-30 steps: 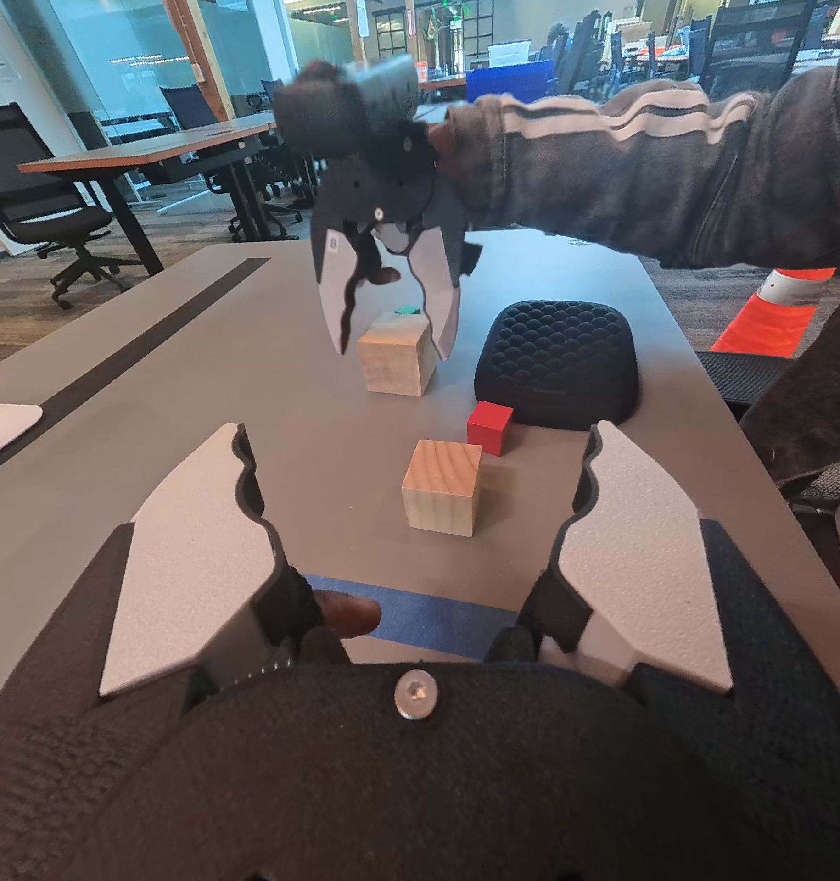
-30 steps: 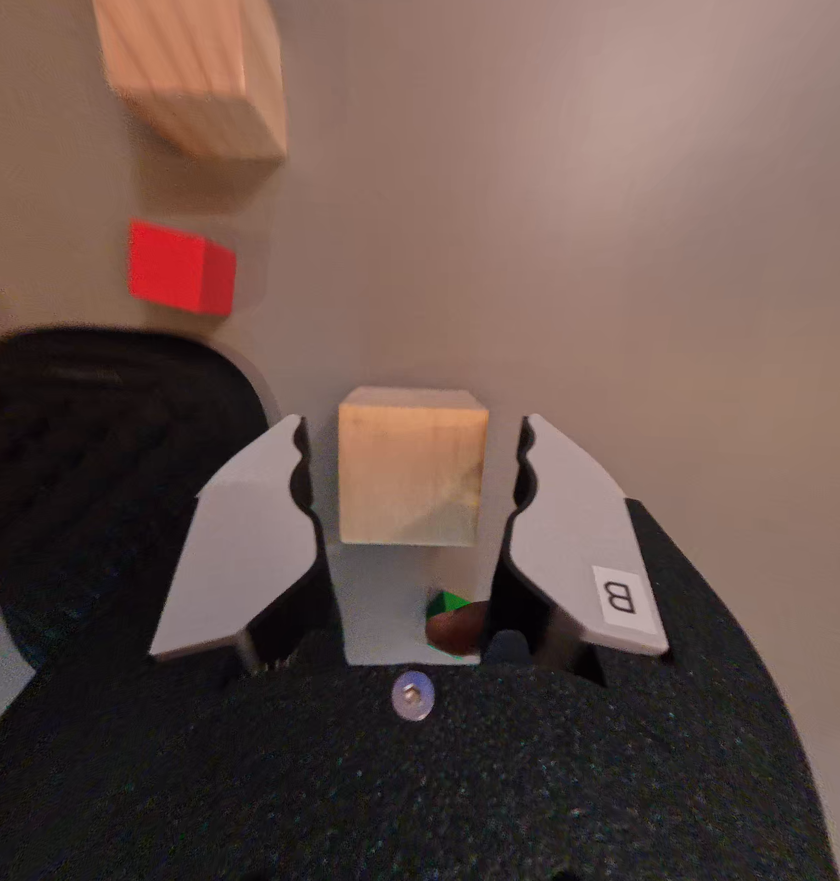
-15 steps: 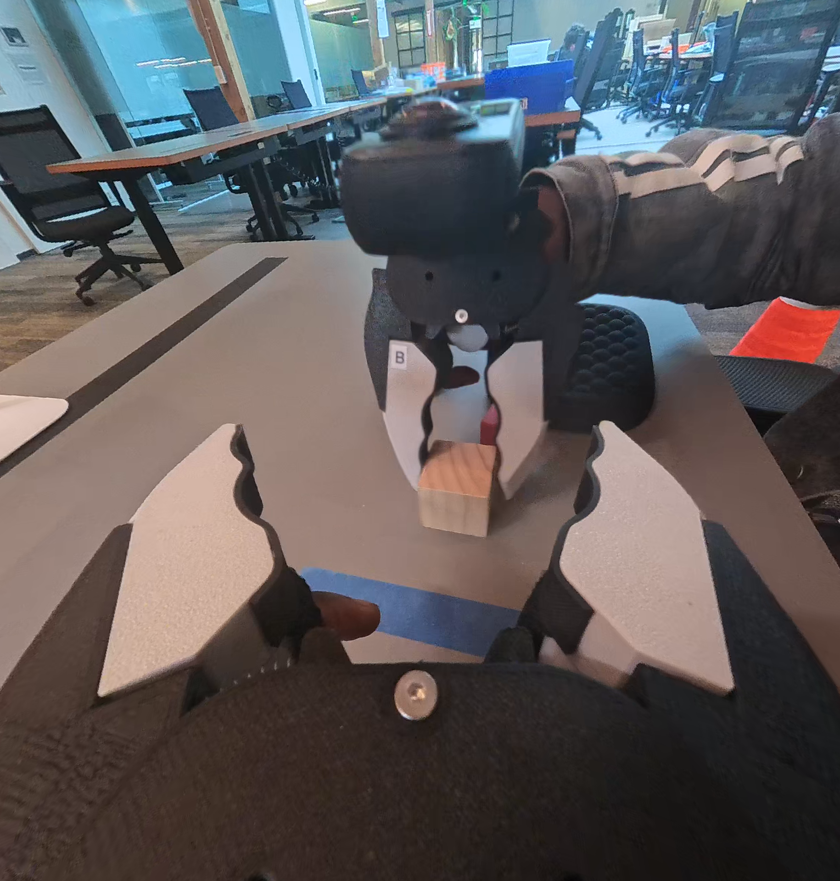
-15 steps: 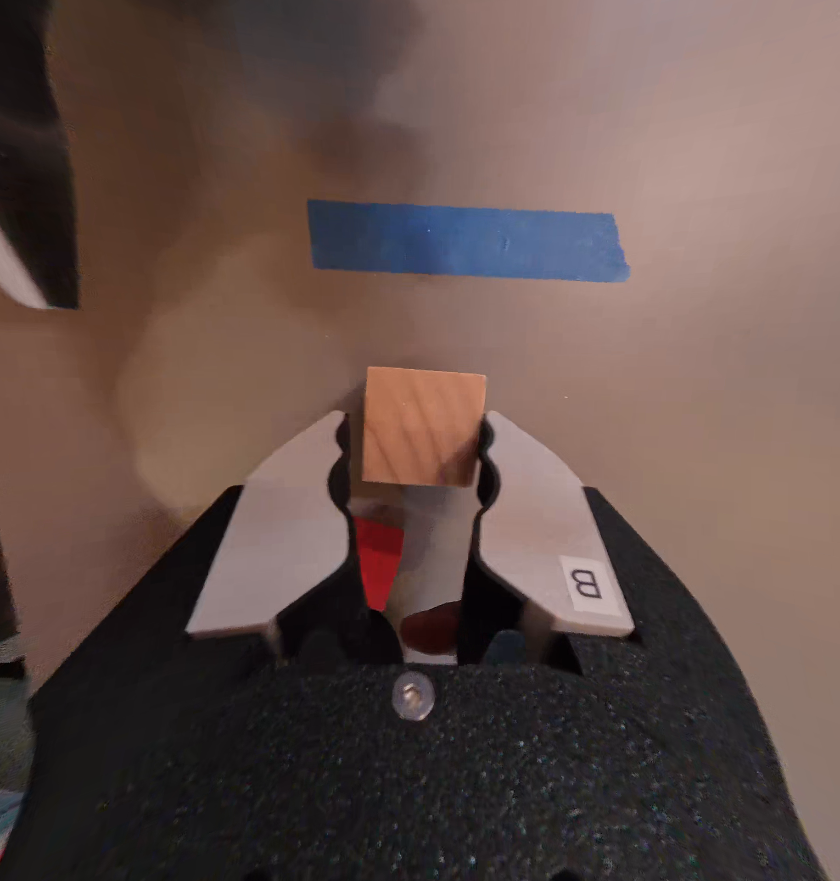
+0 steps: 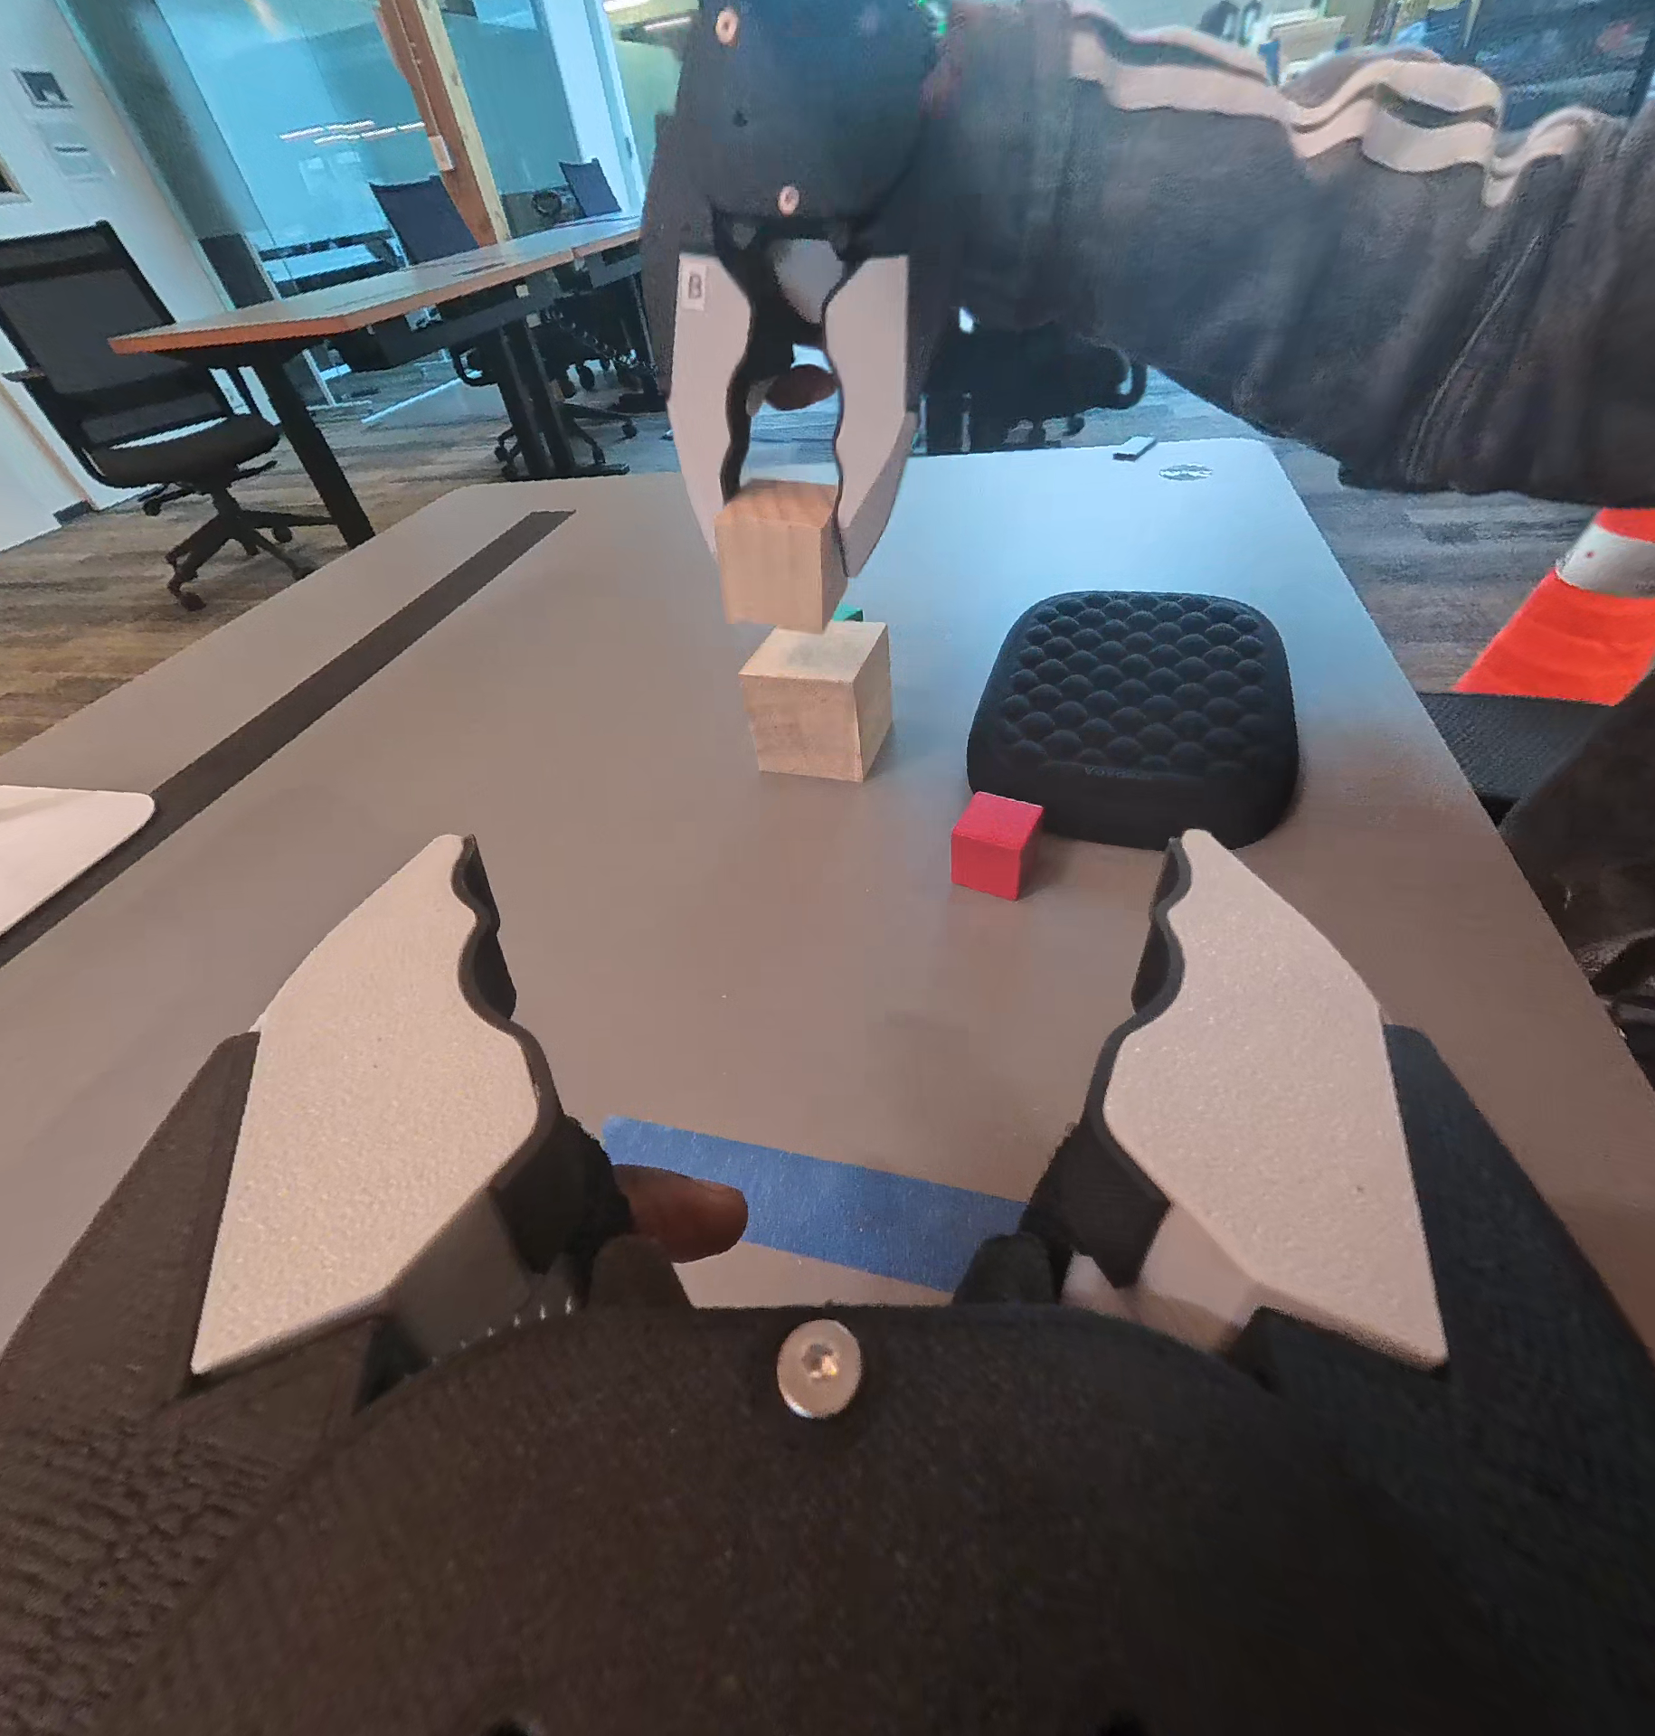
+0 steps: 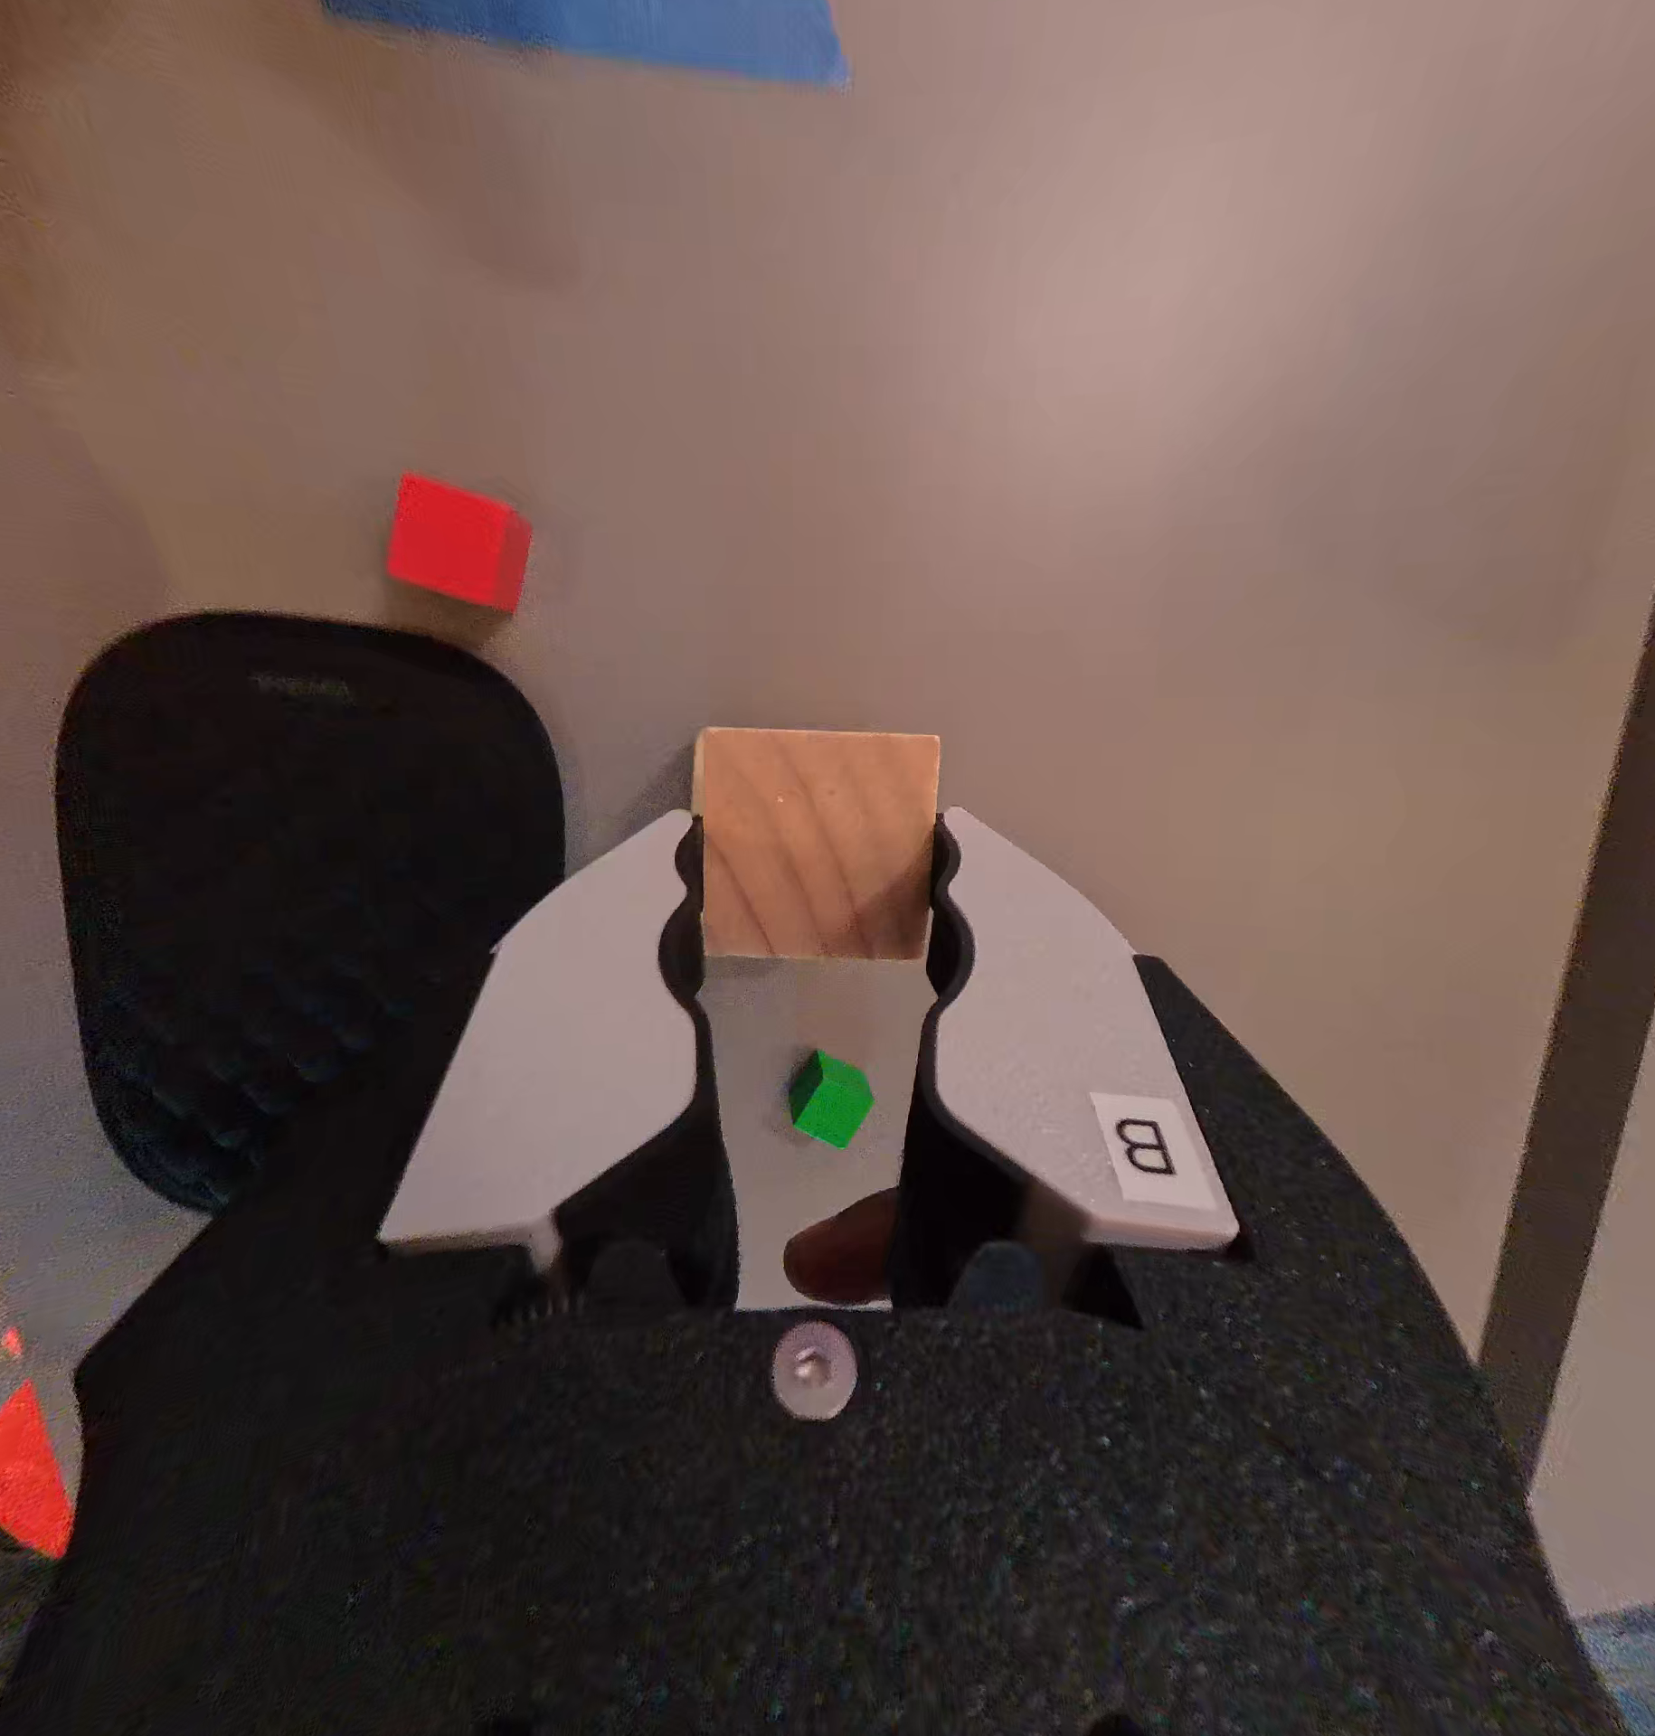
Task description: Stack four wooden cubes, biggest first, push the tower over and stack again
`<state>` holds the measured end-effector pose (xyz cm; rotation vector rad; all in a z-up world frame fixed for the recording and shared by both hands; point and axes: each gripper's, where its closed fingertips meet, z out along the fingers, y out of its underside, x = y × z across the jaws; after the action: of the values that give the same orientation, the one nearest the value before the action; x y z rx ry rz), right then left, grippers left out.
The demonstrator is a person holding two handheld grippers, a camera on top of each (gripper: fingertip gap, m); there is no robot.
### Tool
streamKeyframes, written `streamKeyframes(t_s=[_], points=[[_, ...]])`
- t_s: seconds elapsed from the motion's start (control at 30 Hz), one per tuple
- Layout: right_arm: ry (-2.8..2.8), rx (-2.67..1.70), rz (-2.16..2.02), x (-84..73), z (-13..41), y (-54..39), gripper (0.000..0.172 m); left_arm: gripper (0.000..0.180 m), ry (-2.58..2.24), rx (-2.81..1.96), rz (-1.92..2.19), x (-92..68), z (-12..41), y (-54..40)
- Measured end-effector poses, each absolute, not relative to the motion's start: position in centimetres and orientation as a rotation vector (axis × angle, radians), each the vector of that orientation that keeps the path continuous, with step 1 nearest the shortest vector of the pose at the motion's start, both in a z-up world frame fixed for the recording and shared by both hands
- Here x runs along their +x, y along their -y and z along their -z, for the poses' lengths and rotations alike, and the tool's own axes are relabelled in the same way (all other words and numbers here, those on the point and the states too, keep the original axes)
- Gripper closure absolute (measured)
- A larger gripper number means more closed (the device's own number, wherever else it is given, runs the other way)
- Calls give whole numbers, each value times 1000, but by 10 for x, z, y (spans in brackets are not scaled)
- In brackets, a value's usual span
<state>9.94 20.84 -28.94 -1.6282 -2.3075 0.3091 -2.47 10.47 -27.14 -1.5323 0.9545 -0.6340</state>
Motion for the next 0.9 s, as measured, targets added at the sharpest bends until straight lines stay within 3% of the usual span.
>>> streamKeyframes(t_s=[0.73, 0.9], points=[[2289, -1784, -365, 113, 315, -207, 127, 51, -965, -1549, 628, -25, 277, -106], [2052, -1819, -297, 104, 287, -214, 94, 51, -965, -1549, 624, -25, 277, -106]])
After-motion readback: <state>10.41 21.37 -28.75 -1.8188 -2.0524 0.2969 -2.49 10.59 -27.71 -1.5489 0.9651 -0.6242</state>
